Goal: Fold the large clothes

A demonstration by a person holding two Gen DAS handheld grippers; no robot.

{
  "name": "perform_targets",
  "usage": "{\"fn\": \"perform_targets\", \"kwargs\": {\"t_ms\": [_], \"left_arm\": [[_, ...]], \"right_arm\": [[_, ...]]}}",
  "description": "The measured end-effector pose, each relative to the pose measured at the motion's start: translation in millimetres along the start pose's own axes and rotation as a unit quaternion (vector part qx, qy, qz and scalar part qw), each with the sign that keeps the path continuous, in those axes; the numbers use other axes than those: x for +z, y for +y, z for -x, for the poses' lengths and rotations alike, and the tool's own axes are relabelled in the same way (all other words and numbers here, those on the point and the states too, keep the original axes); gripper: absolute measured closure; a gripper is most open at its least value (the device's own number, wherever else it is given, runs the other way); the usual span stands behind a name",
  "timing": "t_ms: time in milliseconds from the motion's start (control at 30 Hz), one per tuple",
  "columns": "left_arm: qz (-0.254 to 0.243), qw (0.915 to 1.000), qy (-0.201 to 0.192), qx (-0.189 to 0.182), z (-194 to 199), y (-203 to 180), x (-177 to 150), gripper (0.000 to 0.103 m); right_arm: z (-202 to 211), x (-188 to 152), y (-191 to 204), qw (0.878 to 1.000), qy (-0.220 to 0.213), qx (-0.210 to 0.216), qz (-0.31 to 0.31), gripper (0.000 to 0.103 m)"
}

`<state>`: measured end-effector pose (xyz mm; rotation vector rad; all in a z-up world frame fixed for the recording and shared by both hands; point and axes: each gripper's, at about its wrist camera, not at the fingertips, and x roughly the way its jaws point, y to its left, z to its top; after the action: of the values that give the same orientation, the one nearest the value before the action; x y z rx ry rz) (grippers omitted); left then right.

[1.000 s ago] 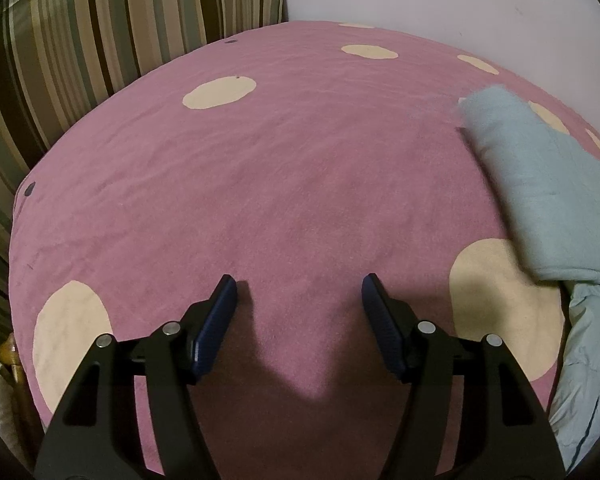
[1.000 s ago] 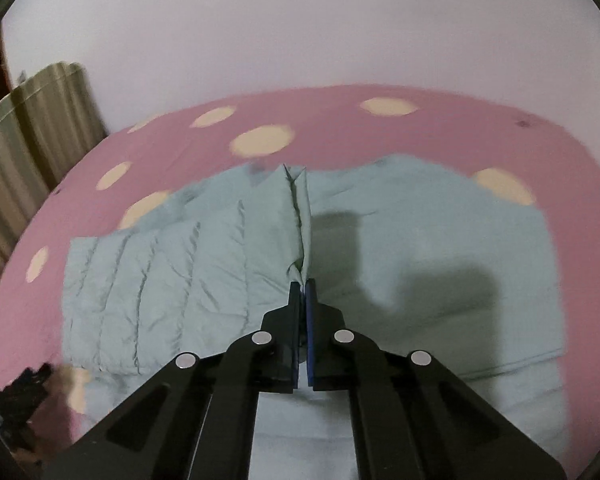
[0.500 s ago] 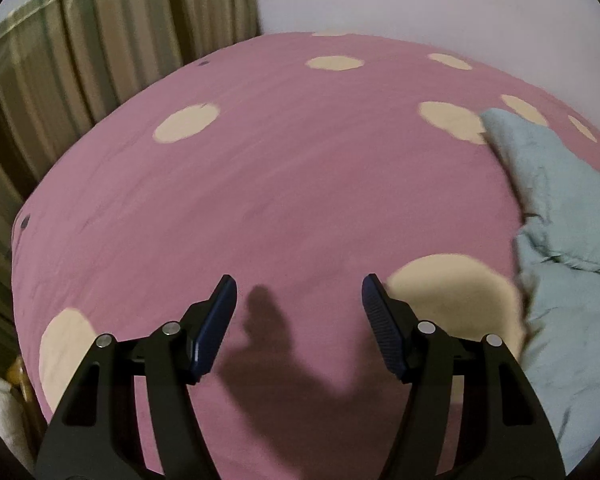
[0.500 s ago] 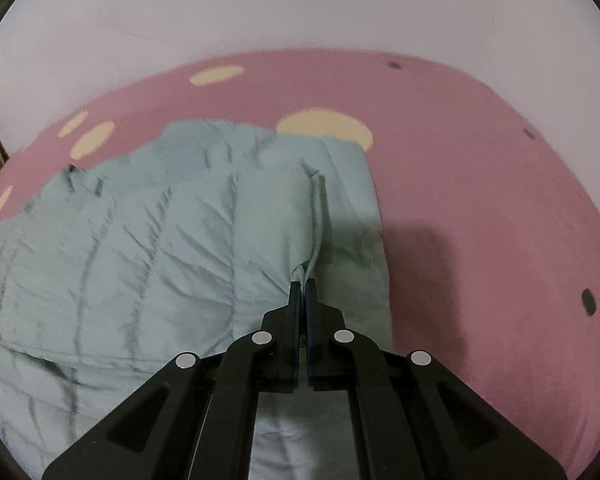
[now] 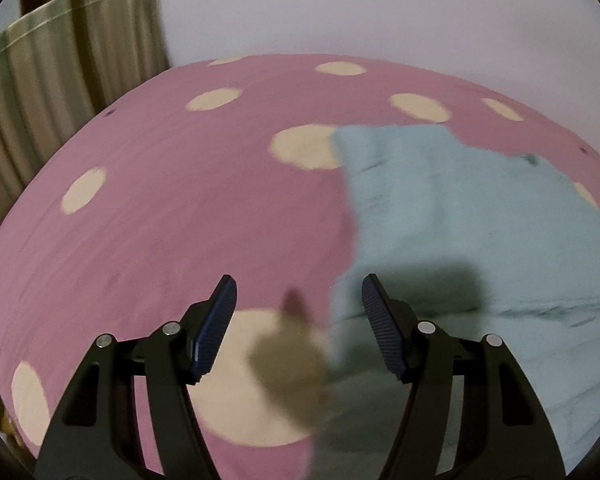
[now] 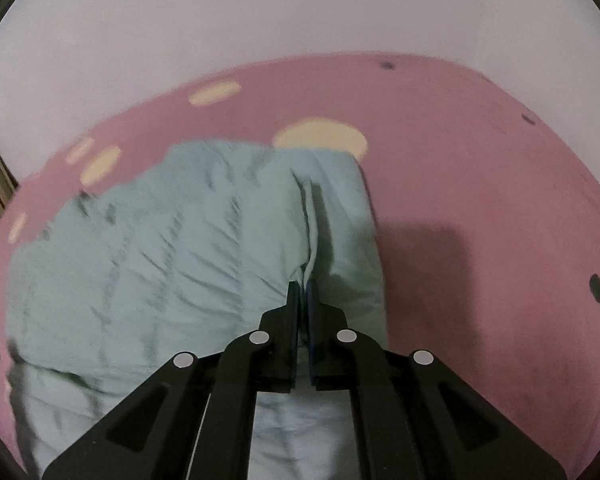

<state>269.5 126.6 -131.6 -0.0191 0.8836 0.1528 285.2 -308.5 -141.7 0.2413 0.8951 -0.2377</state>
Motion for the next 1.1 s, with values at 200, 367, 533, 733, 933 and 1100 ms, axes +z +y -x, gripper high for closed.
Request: {"fn": "perform_targets", "kwargs": {"t_ms": [200,367,533,733,933,1100], "left_arm": [[-0.030,0.9983,0.016,-0.047,-22.1,-66.5,25.8,0.038],[-0.043,0.9979,0.030,-0.038,-40.7,-84.8,21.8,0.038],[-0.053,0.9961,0.055,-0.043,-63.9,-89.6,14.2,0.038],[-0.059,0.9971,0.039,-0.027,-43.4,-94.1,22.5,0.040],[-0.072,0.9958,0.003,-0.056,-30.9,-118.9,38.4,0.039],[-0.092,0.9927,0.053,-0.056,-67.9,-133.4,30.6,0.040]], "right_arm": [[-8.6,-1.4,52.9,0.997,0.009,0.059,0.055,0.099],[-28.7,-6.2,52.6,0.997,0.035,0.061,0.036,0.099],[-62.6,-18.8,48.0,0.994,0.076,0.061,0.051,0.100],[-31.1,-11.6,58.6,0.996,0.040,0.051,0.061,0.099],[-26.5,-12.7,90.7,0.990,0.034,0.099,0.094,0.056],[-52.4,-25.1,102.7,0.986,0.066,0.079,0.130,0.055]]}}
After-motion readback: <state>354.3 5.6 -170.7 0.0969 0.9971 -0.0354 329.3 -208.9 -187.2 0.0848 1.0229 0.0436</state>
